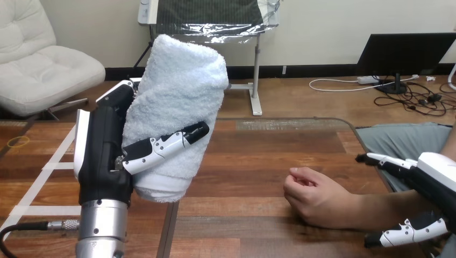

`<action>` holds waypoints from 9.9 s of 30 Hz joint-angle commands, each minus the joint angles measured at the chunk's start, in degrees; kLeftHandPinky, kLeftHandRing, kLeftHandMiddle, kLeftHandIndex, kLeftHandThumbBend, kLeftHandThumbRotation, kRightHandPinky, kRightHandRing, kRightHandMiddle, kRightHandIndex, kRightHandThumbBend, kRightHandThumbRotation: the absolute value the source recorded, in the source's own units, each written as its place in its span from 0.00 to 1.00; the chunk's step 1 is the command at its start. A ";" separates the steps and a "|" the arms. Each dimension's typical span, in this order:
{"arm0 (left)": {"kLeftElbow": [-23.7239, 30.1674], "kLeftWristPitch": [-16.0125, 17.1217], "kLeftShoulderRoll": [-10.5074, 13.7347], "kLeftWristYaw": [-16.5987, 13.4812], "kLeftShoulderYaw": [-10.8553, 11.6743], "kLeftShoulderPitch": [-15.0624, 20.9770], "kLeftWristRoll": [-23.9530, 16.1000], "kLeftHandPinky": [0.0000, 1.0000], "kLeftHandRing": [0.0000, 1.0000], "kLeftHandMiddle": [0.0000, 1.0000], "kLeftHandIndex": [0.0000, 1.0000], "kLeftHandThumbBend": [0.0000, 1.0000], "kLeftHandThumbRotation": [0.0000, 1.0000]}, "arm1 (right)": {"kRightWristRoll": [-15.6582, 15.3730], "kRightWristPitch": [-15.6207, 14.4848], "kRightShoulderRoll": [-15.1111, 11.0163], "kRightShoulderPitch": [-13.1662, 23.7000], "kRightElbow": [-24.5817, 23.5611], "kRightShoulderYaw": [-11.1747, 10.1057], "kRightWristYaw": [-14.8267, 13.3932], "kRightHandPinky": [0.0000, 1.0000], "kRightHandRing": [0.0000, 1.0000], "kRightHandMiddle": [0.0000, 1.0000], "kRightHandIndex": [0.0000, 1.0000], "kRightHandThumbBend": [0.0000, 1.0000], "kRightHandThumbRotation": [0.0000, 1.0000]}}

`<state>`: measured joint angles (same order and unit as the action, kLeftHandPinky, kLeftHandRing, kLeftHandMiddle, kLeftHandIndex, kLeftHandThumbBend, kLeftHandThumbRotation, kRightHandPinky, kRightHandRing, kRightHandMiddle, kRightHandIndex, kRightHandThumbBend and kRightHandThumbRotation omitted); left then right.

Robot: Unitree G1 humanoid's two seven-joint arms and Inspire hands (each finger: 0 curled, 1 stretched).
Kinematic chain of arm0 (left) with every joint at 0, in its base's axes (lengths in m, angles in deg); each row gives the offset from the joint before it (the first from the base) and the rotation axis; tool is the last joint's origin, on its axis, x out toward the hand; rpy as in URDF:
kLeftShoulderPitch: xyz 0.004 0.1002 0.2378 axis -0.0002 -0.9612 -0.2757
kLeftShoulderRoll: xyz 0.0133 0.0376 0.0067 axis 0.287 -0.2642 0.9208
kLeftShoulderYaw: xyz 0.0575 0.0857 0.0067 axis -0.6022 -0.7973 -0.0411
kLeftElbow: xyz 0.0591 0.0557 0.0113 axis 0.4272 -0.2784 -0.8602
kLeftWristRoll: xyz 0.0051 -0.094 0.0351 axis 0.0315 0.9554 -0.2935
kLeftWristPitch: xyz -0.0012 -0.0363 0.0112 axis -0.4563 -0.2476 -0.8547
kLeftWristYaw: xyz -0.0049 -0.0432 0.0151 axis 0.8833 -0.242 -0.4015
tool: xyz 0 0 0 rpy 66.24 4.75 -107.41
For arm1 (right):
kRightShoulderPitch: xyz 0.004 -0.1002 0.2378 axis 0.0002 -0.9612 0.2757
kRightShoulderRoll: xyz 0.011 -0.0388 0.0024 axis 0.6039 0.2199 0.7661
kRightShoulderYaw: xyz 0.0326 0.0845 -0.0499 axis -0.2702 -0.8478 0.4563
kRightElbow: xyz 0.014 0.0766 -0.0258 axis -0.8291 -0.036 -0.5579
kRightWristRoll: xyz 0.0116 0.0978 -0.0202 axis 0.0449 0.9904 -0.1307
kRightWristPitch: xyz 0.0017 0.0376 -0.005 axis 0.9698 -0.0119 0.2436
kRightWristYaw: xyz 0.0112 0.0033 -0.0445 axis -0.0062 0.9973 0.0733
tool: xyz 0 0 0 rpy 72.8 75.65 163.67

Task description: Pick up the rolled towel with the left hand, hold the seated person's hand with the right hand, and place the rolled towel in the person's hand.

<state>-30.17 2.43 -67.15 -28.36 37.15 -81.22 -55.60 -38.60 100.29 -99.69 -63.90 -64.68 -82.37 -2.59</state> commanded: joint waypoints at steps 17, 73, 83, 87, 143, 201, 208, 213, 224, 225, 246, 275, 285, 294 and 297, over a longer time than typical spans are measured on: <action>0.24 1.88 0.02 -0.24 0.10 2.17 0.14 0.19 0.24 0.30 0.36 0.48 0.00 | -5.33 -1.24 -1.04 5.14 2.46 3.28 -1.95 0.88 0.85 0.86 0.86 1.00 0.22; 0.69 1.45 0.24 0.05 0.50 2.01 0.92 0.18 0.24 0.30 0.36 0.49 0.00 | -28.21 -4.67 2.13 13.48 18.32 20.41 -26.05 0.72 0.74 0.75 0.74 1.00 0.08; 0.87 1.68 0.45 0.03 0.50 1.82 0.58 0.18 0.24 0.30 0.36 0.49 0.00 | -29.83 -7.38 2.13 15.83 20.62 23.53 -26.11 0.73 0.74 0.75 0.76 1.00 0.11; 1.11 1.43 0.44 0.09 0.49 1.68 0.78 0.18 0.24 0.30 0.36 0.49 0.00 | -30.05 -9.18 2.37 16.81 21.18 24.60 -24.83 0.73 0.74 0.75 0.76 1.00 0.12; 0.54 3.39 1.23 0.83 2.05 2.11 2.65 0.17 0.22 0.28 0.35 0.46 0.00 | -27.55 -17.62 2.64 23.16 26.80 29.85 -14.36 0.49 0.62 0.66 0.64 0.96 0.06; -0.76 2.47 0.15 0.64 1.58 2.49 2.96 0.17 0.22 0.29 0.36 0.46 0.00 | -15.85 -14.07 2.88 20.26 23.49 24.43 -18.69 0.17 0.23 0.30 0.33 0.79 0.00; -0.89 1.24 -0.26 0.77 1.19 2.68 3.26 0.17 0.23 0.29 0.36 0.46 0.00 | -14.73 -14.12 2.76 19.99 21.38 23.08 -17.98 0.16 0.22 0.29 0.32 0.80 0.03; -2.69 3.24 -0.14 1.29 0.92 3.41 3.04 0.17 0.23 0.29 0.36 0.44 0.00 | -14.17 -15.65 2.71 19.79 18.92 22.10 -16.32 0.17 0.23 0.30 0.33 0.79 0.05; -7.97 6.37 -0.04 1.94 0.59 5.83 2.76 0.16 0.22 0.29 0.35 0.40 0.00 | -12.55 -16.76 2.73 19.74 15.65 20.42 -14.53 0.21 0.28 0.35 0.39 0.80 0.10; -8.47 6.76 0.01 2.06 0.57 6.04 2.73 0.16 0.22 0.29 0.35 0.41 0.00 | -12.43 -16.80 2.75 19.76 15.49 20.31 -14.44 0.22 0.28 0.36 0.39 0.81 0.10; -17.29 10.30 -1.55 2.17 -0.55 10.65 2.64 0.16 0.22 0.29 0.35 0.48 0.00 | -11.51 -17.54 2.32 20.31 12.34 19.66 -13.66 0.28 0.34 0.40 0.43 0.83 0.15; -43.13 25.64 -6.40 1.36 -2.17 22.56 4.05 0.23 0.28 0.35 0.39 0.53 0.00 | -11.22 -20.57 4.33 21.75 7.52 20.51 -11.17 0.26 0.32 0.39 0.41 0.83 0.15; -53.06 30.16 -7.88 2.13 -2.14 27.90 5.44 0.24 0.30 0.36 0.41 0.56 0.00 | -10.39 -21.35 5.98 22.66 6.59 20.47 -10.25 0.25 0.31 0.37 0.40 0.84 0.13; -59.60 31.78 -9.72 3.01 -1.90 31.80 7.42 0.25 0.31 0.37 0.42 0.58 0.00 | -11.25 -21.39 6.90 23.42 5.86 20.93 -10.51 0.24 0.29 0.36 0.38 0.85 0.14; -61.61 32.39 -10.14 2.47 -1.93 32.94 7.10 0.26 0.31 0.38 0.42 0.60 0.00 | -11.45 -21.95 7.20 23.73 5.44 21.09 -10.12 0.24 0.29 0.36 0.39 0.85 0.16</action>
<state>-88.31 30.23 -70.45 -25.28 35.10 -58.41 -49.85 -51.45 79.77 -96.57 -44.17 -58.99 -62.57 -13.64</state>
